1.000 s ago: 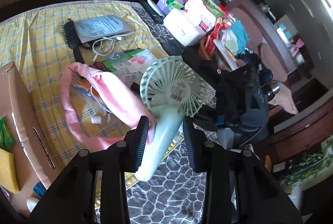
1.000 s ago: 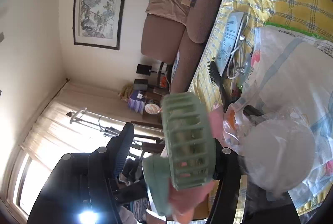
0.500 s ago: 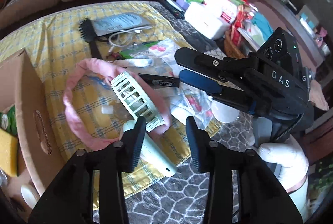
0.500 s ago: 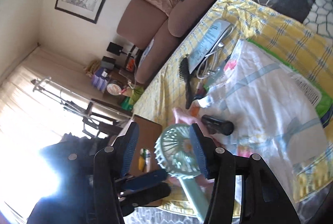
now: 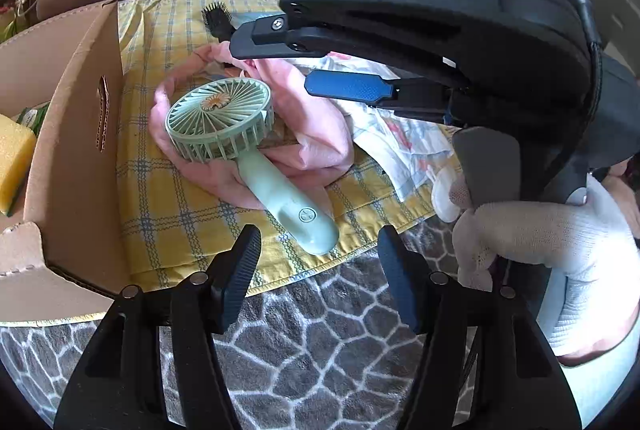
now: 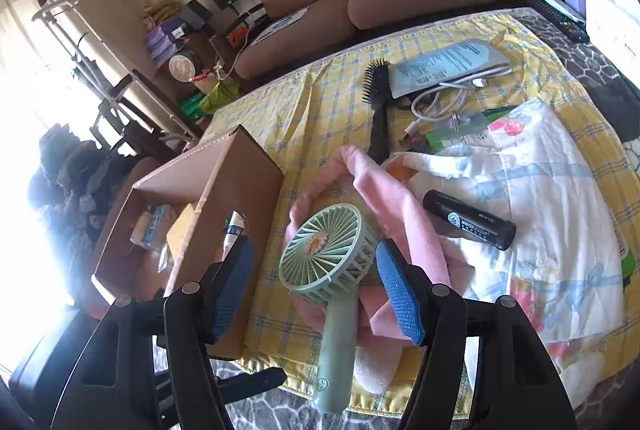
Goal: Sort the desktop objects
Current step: 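Grasp the fan head with the right gripper while the left gripper releases the handle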
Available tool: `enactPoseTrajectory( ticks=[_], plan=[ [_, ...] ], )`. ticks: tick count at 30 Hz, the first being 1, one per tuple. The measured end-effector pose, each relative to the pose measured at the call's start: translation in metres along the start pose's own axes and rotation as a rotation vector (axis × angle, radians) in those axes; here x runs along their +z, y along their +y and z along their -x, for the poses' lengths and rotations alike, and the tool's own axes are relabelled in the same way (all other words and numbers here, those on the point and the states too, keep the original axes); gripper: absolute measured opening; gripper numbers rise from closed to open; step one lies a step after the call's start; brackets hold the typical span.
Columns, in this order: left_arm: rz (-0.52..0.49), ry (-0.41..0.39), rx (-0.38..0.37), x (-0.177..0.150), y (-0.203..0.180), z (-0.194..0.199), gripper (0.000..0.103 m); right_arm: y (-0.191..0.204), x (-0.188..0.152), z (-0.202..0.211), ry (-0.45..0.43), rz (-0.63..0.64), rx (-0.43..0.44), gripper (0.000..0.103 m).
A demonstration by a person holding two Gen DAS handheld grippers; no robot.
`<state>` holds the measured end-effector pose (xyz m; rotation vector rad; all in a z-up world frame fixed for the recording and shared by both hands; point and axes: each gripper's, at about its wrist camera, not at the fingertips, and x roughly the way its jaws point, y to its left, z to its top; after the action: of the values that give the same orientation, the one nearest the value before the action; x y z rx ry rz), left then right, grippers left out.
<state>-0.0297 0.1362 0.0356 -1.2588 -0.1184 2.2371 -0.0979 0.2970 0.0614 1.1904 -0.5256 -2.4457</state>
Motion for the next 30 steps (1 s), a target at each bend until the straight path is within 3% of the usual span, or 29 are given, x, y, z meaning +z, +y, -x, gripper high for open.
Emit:
enactPoseTrajectory(
  ticks=[2, 5, 10, 13, 17, 19, 21, 23, 28, 30],
  plan=[
    [0.042, -0.015, -0.006, -0.003, 0.004, -0.003, 0.058, 0.004, 0.002, -0.006, 0.015, 0.037, -0.040, 0.069],
    [0.165, -0.024, -0.129, -0.006, 0.022, -0.004, 0.058, 0.007, 0.009, -0.017, 0.083, 0.068, -0.001, 0.082],
    [0.279, -0.012, -0.261, -0.014, 0.044, -0.011, 0.058, 0.027, 0.018, -0.043, 0.231, 0.326, -0.083, 0.087],
    [0.284, -0.028, -0.270, -0.015, 0.042, -0.018, 0.058, 0.032, 0.016, -0.070, 0.349, 0.430, -0.145, 0.087],
    [0.291, -0.008, -0.259, -0.016, 0.038, -0.032, 0.057, 0.033, 0.018, -0.093, 0.408, 0.472, -0.169, 0.087],
    [0.302, -0.008, -0.261, -0.016, 0.039, -0.037, 0.053, 0.034, 0.019, -0.099, 0.433, 0.481, -0.179, 0.087],
    [0.301, -0.001, -0.260, -0.015, 0.039, -0.040, 0.033, 0.036, 0.020, -0.102, 0.451, 0.471, -0.172, 0.087],
    [0.286, 0.012, -0.246, -0.014, 0.037, -0.043, 0.024, 0.039, 0.018, -0.104, 0.453, 0.485, -0.181, 0.086],
    [0.223, 0.009, -0.215, -0.016, 0.029, -0.040, 0.023, 0.052, 0.011, -0.105, 0.464, 0.543, -0.222, 0.086],
    [0.191, -0.002, -0.231, -0.016, 0.023, -0.033, 0.010, 0.055, 0.009, -0.103, 0.449, 0.556, -0.232, 0.086]
  ],
)
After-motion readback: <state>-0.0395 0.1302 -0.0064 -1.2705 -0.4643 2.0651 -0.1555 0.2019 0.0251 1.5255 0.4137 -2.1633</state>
